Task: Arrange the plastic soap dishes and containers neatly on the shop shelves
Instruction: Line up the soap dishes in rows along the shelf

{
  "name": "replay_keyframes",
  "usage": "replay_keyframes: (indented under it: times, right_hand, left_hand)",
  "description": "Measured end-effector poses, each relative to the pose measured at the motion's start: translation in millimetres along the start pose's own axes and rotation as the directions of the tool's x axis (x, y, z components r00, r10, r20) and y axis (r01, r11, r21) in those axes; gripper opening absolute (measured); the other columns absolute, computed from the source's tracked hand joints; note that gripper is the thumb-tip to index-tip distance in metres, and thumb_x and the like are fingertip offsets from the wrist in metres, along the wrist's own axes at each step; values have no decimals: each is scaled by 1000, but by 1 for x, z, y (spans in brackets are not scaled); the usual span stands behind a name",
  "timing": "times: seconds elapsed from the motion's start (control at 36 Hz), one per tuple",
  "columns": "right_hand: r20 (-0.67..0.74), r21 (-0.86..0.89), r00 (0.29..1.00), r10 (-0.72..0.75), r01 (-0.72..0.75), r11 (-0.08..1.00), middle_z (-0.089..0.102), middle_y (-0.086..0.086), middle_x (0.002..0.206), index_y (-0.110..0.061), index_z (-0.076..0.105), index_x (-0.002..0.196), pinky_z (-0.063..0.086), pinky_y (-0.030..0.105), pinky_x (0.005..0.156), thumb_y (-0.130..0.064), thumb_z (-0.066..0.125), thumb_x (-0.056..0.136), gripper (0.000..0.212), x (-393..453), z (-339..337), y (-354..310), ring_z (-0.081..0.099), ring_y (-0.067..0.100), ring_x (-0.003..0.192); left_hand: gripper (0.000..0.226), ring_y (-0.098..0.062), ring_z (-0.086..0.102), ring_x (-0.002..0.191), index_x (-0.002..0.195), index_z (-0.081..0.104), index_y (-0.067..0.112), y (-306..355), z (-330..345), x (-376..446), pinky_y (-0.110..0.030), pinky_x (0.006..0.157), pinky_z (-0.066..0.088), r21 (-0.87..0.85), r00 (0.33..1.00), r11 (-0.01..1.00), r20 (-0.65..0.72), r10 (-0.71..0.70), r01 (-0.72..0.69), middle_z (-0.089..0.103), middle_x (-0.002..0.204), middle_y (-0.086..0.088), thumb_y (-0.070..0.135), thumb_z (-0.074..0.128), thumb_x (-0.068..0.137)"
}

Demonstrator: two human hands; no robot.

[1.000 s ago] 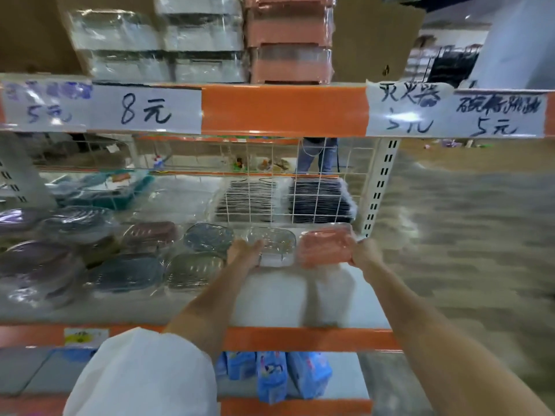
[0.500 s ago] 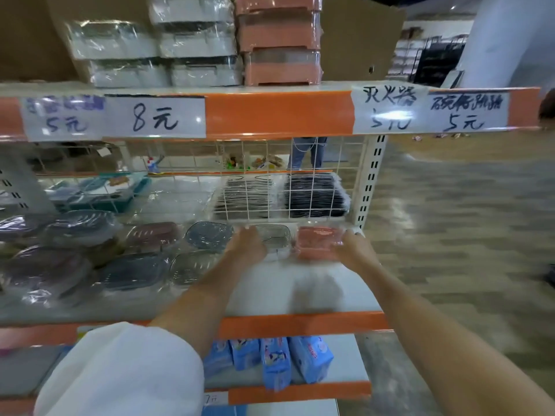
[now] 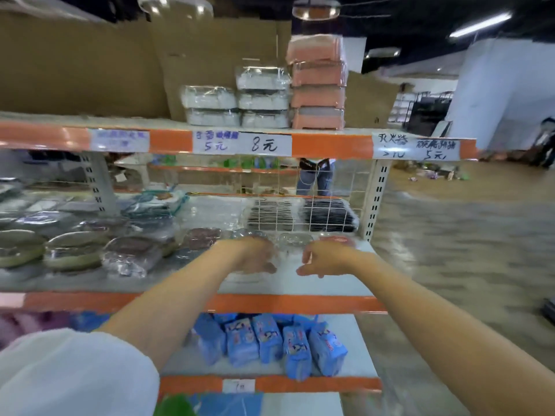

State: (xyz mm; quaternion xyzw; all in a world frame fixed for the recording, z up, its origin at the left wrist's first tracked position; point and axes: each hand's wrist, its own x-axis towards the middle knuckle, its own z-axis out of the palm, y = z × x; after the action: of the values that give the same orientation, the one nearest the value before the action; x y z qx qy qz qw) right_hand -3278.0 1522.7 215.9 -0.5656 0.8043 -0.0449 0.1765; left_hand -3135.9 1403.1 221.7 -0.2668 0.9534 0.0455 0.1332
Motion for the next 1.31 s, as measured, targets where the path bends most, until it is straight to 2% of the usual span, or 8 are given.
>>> replay_keyframes:
  times: [0.11, 0.28, 0.36, 0.5, 0.83, 1.03, 1.14, 1.31]
  right_hand:
    - [-32, -51, 989, -142, 140, 989, 69, 4, 94, -12, 60, 110, 48, 31, 77, -41, 61, 92, 34, -29, -30, -45, 65, 11, 77]
    - [-161, -144, 955, -248, 226, 963, 56, -14, 78, -16, 60, 108, 46, 23, 72, -41, 59, 92, 29, -66, -83, -94, 59, 10, 79]
    - [-221, -155, 937, -271, 241, 958, 60, -12, 78, -18, 61, 101, 42, 15, 60, -40, 60, 92, 23, -75, -107, -108, 59, 2, 69]
    - [-303, -137, 914, -270, 239, 961, 66, -7, 78, -18, 61, 101, 42, 17, 58, -40, 61, 92, 25, -83, -145, -120, 63, 4, 68]
    - [-441, -144, 862, -249, 206, 968, 70, 5, 92, -12, 61, 103, 57, 32, 72, -43, 61, 91, 33, -52, -211, -98, 69, 16, 80]
    - [-494, -169, 837, -237, 174, 970, 63, -3, 85, -16, 57, 95, 45, 18, 58, -38, 56, 95, 22, -13, -241, -56, 63, 7, 72]
    - [-527, -172, 824, -207, 135, 976, 68, 4, 87, -8, 63, 98, 52, 24, 69, -38, 54, 96, 31, 14, -273, -29, 65, 15, 77]
    - [-621, -105, 770, -144, 100, 989, 68, 7, 89, -5, 63, 102, 55, 25, 72, -39, 51, 97, 36, 53, -316, 11, 68, 19, 83]
  left_hand:
    - [39, -27, 62, 100, 112, 64, 8, -12, -29, -37, -32, 83, 49, 23, 999, 1000, -35, 14, -13, 66, 112, -10, 41, 52, 95]
    - [28, -9, 65, 75, 110, 59, 13, -21, -91, -92, -30, 80, 54, -15, 978, 996, -191, 89, -93, 69, 97, 0, 37, 55, 95]
    - [30, -9, 67, 79, 108, 59, 14, -25, -119, -110, -27, 77, 54, -63, 964, 990, -243, 108, -127, 67, 96, 0, 40, 57, 93]
    - [27, -13, 61, 81, 109, 59, 16, -26, -160, -126, -28, 76, 45, -14, 914, 994, -394, 96, -111, 66, 90, 3, 38, 58, 93]
    - [24, -11, 64, 74, 104, 61, 16, -33, -215, -100, -24, 62, 45, -49, 862, 997, -505, 28, -61, 67, 85, -3, 38, 58, 93]
    - [25, -15, 63, 81, 104, 60, 14, -42, -240, -45, -31, 75, 50, -34, 844, 999, -537, -9, -11, 68, 84, -2, 36, 57, 93]
    - [19, -14, 64, 83, 95, 59, 19, -52, -263, -10, -36, 84, 51, -52, 815, 998, -578, -49, 22, 66, 88, 0, 38, 58, 92]
    - [32, -22, 62, 95, 106, 61, 11, -66, -293, 41, -35, 84, 51, -90, 751, 991, -646, -135, 101, 64, 103, -5, 39, 57, 91]
